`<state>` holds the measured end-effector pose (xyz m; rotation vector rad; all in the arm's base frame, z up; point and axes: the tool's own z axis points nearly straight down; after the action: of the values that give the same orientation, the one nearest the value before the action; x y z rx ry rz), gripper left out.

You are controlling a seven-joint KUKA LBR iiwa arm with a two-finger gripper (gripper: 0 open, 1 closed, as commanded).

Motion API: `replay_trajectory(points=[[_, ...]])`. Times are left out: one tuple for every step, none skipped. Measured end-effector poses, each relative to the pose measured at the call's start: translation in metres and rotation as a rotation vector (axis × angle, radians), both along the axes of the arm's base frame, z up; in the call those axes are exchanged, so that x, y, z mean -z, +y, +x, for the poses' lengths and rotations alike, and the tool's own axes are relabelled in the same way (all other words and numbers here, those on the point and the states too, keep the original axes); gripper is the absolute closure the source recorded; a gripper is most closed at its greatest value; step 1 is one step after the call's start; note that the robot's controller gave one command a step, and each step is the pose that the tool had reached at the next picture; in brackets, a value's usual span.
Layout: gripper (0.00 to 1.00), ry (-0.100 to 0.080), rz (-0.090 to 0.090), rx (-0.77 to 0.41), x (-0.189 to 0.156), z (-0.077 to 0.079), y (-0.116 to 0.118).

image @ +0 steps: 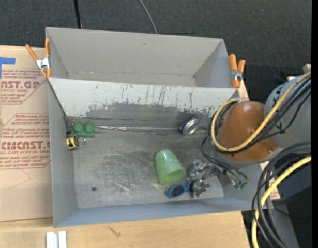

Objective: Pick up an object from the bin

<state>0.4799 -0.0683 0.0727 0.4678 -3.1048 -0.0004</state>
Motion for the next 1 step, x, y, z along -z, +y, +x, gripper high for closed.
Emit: replay_trajectory(points=[[1.00,-0.006,0.000,-0.001,-0.0423,0.0008,0.0009]])
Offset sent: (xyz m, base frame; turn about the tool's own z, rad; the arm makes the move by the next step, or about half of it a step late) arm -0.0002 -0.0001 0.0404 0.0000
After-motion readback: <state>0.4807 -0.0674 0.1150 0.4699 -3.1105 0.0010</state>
